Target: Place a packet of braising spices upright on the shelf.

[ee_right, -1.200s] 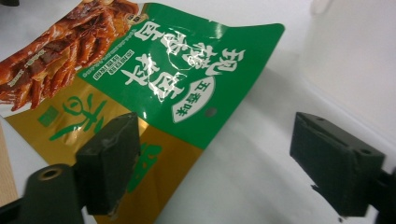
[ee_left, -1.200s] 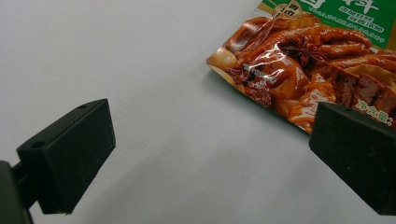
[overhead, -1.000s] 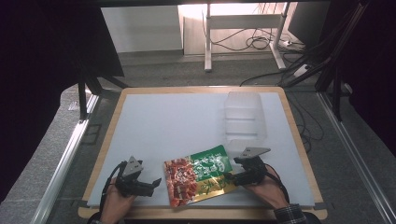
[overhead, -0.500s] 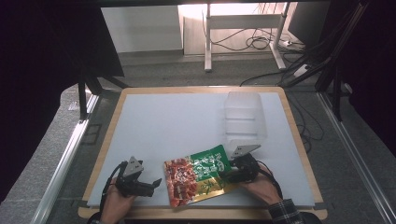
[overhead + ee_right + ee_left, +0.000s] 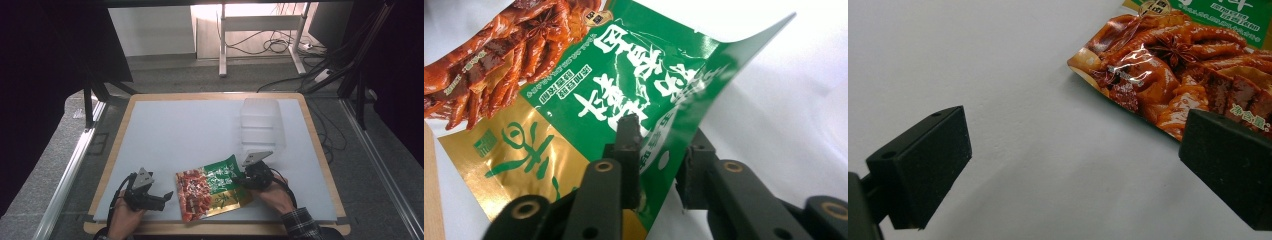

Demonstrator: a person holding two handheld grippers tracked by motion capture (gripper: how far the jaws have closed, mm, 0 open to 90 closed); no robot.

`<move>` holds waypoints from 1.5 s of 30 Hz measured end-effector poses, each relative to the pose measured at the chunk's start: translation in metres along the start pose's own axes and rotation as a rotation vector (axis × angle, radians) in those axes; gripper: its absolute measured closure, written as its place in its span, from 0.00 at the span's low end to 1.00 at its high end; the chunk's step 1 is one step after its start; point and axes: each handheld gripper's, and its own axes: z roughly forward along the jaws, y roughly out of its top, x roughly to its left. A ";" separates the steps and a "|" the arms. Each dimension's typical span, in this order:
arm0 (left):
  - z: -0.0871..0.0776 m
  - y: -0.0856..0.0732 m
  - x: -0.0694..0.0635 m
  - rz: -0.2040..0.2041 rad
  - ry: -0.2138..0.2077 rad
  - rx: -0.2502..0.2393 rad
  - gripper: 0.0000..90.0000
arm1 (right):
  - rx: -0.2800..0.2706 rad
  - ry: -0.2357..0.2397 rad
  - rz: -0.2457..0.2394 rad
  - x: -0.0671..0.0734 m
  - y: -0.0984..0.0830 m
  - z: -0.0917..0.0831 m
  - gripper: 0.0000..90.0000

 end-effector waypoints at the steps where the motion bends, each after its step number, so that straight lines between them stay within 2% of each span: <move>1: 0.000 0.000 0.000 -0.001 0.000 0.000 0.00 | 0.003 0.004 -0.001 -0.001 0.000 0.000 0.86; 6: 0.000 0.000 0.000 0.007 0.004 0.005 0.00 | 0.016 0.011 0.006 0.002 0.003 0.002 0.98; 8: 0.000 0.000 0.001 0.006 0.005 0.005 0.00 | 0.017 0.001 0.005 0.003 0.004 0.001 0.99; 12: 0.000 0.000 0.001 0.004 0.005 0.003 0.00 | 0.016 -0.014 -0.006 0.006 0.006 0.000 0.99; 16: 0.001 0.000 0.000 0.008 0.003 0.009 0.00 | 0.003 -0.003 0.011 0.005 0.008 -0.002 0.99; 26: 0.001 0.001 0.000 0.014 0.003 0.012 0.00 | -0.027 0.008 0.005 0.008 0.015 -0.013 0.99; 36: 0.001 0.001 0.000 0.008 0.005 0.004 0.00 | -0.037 0.015 -0.031 0.009 0.034 -0.018 0.99; 45: 0.001 0.001 0.000 0.007 0.006 0.002 0.00 | -0.018 0.026 -0.067 0.010 0.055 -0.024 0.99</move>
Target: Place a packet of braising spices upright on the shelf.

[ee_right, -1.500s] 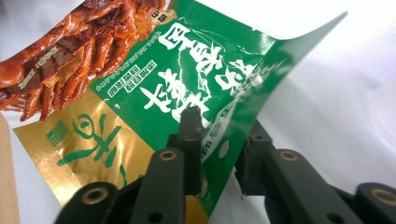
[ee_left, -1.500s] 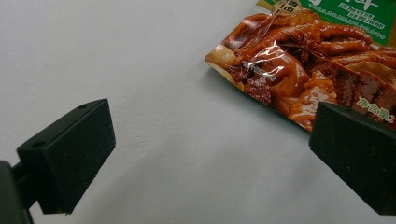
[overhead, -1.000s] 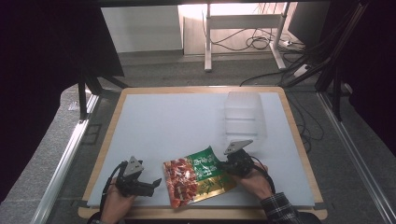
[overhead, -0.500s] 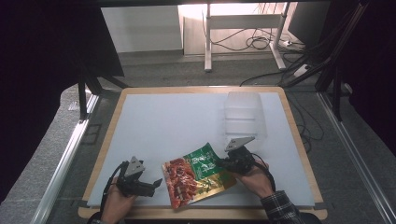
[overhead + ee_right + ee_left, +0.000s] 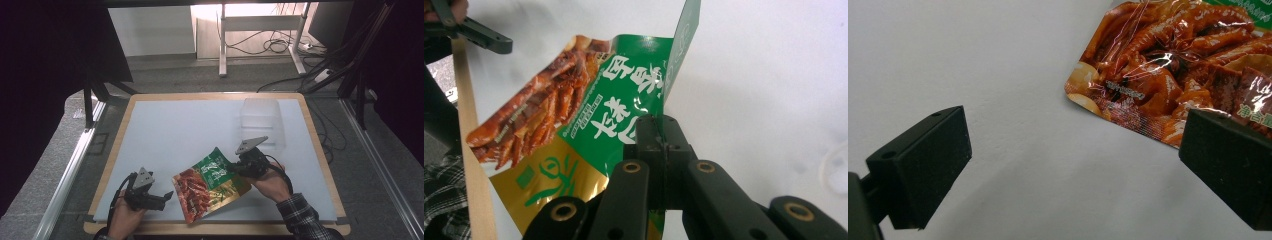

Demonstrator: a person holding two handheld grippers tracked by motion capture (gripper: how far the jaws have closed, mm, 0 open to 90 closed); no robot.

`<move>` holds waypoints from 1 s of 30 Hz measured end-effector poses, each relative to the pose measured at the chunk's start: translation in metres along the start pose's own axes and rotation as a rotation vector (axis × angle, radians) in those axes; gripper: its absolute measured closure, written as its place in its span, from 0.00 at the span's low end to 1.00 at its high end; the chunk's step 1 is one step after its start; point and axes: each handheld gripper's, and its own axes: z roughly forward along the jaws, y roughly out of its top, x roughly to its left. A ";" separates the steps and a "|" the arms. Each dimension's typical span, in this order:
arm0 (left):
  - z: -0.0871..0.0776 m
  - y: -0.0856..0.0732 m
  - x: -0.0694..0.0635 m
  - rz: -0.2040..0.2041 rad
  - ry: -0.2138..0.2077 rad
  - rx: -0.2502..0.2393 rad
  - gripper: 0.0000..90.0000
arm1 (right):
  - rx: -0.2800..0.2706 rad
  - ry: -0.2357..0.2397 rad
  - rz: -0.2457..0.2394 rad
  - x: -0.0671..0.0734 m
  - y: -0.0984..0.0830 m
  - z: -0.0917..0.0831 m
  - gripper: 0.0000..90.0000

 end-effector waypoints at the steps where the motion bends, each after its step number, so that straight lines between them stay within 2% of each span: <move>1: 0.000 0.000 0.000 0.000 0.000 0.000 0.00 | 0.001 0.003 -0.003 0.000 0.003 -0.002 0.99; 10: 0.000 0.000 0.000 0.005 0.000 0.004 0.00 | -0.005 0.024 -0.028 0.001 0.028 -0.016 0.99; 24: 0.000 0.000 0.001 -0.002 0.002 0.000 0.00 | -0.005 0.018 -0.099 0.009 0.063 -0.034 0.99; 30: -0.001 0.000 0.002 -0.009 -0.002 -0.010 0.00 | -0.014 0.033 -0.104 0.010 0.077 -0.042 0.99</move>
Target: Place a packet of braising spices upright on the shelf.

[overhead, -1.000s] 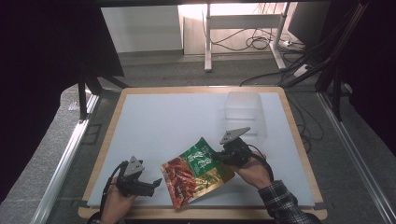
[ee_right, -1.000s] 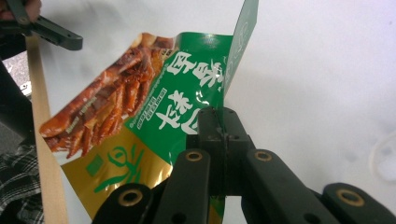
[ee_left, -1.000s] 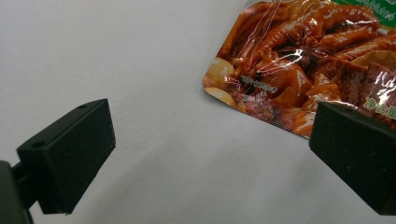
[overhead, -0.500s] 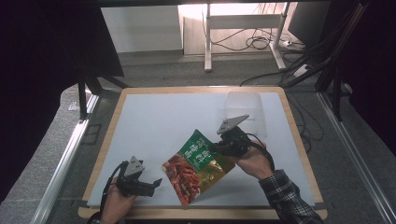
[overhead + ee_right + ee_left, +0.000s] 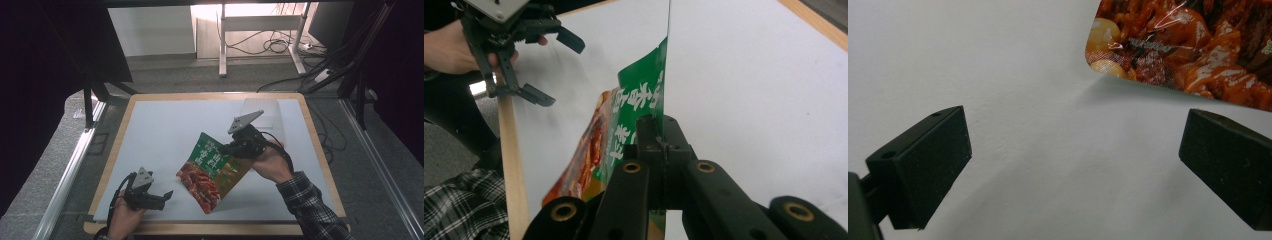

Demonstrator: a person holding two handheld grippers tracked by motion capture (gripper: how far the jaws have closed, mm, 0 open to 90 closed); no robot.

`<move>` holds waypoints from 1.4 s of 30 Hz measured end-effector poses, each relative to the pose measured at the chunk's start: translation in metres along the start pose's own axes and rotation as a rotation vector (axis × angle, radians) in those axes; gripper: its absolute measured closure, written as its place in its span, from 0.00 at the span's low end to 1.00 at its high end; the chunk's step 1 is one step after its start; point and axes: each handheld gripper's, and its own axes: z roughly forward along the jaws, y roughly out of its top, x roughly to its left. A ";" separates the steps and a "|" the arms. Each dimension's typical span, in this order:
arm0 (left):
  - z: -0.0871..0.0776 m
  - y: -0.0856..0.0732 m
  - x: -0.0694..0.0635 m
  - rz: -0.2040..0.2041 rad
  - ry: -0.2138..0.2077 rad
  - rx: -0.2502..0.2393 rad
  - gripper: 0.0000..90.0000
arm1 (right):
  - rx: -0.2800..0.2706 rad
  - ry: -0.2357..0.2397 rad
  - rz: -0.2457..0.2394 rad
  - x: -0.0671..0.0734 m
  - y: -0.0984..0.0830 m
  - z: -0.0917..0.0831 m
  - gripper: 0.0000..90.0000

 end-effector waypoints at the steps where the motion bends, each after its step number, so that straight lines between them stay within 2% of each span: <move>1: 0.000 0.000 0.000 -0.005 -0.002 -0.005 0.00 | 0.000 -0.001 -0.005 0.000 0.002 -0.001 0.99; 11: -0.002 0.000 0.002 -0.019 -0.009 -0.025 0.00 | -0.003 0.006 -0.034 0.003 0.023 -0.013 1.00; 18: -0.002 0.000 0.002 -0.012 -0.008 -0.019 0.00 | 0.002 -0.033 -0.061 0.004 0.035 -0.022 1.00; 23: -0.003 0.000 0.003 -0.022 -0.006 -0.027 0.00 | 0.001 -0.069 -0.067 -0.001 0.042 -0.028 1.00; 27: -0.002 0.000 0.002 -0.020 -0.007 -0.024 0.00 | -0.003 -0.094 -0.064 -0.007 0.048 -0.033 1.00; 42: -0.003 0.000 0.002 -0.015 -0.008 -0.020 0.00 | -0.034 -0.107 -0.025 -0.025 0.067 -0.043 1.00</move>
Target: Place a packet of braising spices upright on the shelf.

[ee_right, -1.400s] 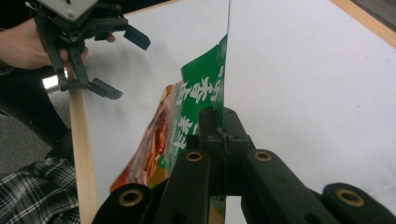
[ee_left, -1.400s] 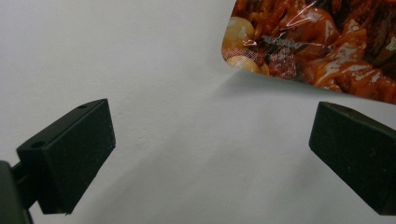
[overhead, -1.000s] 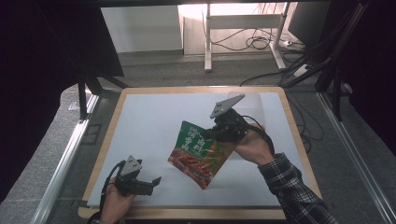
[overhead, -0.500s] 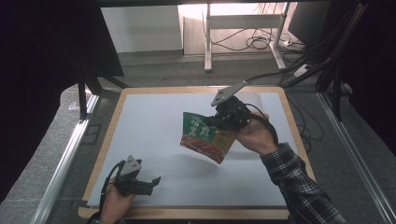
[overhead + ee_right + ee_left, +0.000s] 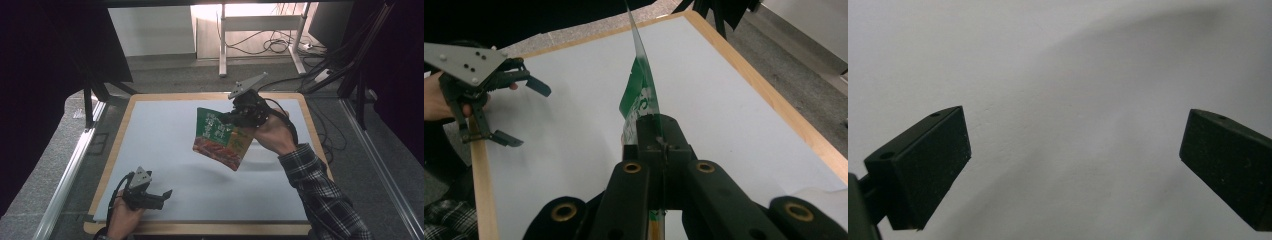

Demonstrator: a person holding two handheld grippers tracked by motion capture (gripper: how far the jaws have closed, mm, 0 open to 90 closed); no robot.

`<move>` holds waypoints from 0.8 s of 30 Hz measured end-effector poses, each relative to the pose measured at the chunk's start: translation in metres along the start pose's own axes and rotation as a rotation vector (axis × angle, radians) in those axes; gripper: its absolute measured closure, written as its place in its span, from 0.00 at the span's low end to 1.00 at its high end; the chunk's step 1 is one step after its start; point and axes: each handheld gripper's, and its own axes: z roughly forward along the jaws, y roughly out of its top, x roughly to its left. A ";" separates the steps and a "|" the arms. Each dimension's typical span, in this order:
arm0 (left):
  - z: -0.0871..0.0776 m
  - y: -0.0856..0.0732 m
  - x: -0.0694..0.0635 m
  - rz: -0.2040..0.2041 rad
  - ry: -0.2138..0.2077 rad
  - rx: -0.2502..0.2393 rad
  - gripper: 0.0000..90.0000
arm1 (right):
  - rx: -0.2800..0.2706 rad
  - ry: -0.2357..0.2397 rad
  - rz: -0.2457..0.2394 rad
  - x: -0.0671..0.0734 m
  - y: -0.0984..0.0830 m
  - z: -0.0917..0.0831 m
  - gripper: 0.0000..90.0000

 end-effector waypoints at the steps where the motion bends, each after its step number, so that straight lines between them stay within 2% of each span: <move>1: 0.000 0.000 0.000 -0.001 0.000 0.000 0.00 | -0.002 -0.003 -0.002 -0.001 0.001 0.000 1.00; 14: 0.000 0.000 0.000 0.001 -0.001 0.000 0.00 | -0.015 -0.078 0.011 -0.018 0.021 -0.009 1.00; 24: 0.000 0.000 0.000 0.001 -0.001 0.001 0.00 | 0.002 -0.145 0.038 -0.039 0.021 -0.017 1.00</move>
